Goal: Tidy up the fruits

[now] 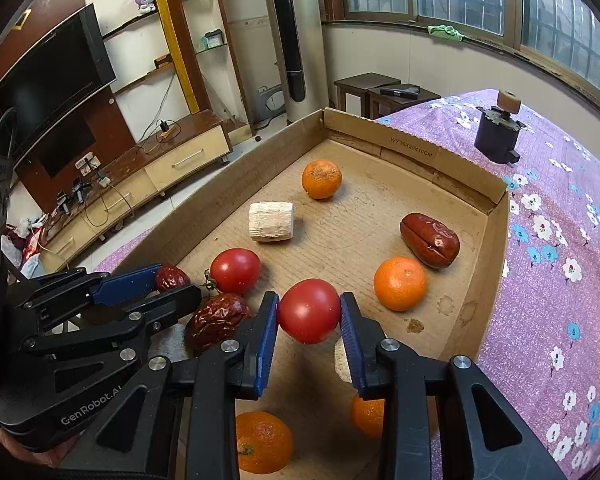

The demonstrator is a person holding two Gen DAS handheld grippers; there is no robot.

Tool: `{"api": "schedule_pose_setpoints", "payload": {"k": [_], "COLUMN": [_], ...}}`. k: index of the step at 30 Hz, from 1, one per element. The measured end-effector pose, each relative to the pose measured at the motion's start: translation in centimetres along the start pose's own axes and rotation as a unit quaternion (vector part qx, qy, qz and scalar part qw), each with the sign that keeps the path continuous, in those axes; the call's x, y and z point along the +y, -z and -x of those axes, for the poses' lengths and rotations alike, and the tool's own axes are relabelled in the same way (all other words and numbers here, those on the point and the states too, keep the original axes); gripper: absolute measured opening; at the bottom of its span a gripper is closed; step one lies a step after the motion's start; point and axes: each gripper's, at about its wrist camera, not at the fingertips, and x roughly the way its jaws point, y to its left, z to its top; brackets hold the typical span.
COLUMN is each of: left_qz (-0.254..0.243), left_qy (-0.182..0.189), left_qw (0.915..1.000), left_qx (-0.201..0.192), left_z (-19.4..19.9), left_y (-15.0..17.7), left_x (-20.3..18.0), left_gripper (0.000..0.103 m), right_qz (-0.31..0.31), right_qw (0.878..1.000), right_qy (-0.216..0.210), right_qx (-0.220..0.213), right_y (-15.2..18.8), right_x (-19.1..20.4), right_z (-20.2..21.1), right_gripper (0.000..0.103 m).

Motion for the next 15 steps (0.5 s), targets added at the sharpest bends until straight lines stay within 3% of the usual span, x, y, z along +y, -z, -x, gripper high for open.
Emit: {"api": "schedule_pose_setpoints", "payload": {"k": [2,9,15], "left_qz": [0.0,-0.014,-0.023], "left_qy": [0.001,-0.009,-0.003], "left_qw": [1.0,0.9998,0.9995], "left_qx": [-0.003,-0.01,-0.022], "left_z": [0.2,1.0,2.8], "left_y": [0.0,0.5,1.3], "left_x": [0.0,-0.7,-1.1], "left_gripper": [0.045,0.058,0.06], "right_qz": [0.0,0.004,0.013], "right_qw": [1.0,1.0,1.0], "right_qy": [0.0,-0.006,-0.015], "right_qx": [0.0,-0.007,-0.018], "right_y": [0.0,0.2,0.6], "right_x": [-0.1,-0.3,-0.4], "right_z": [0.0,0.8,2.4], "right_gripper": [0.032,0.036,0.039]}}
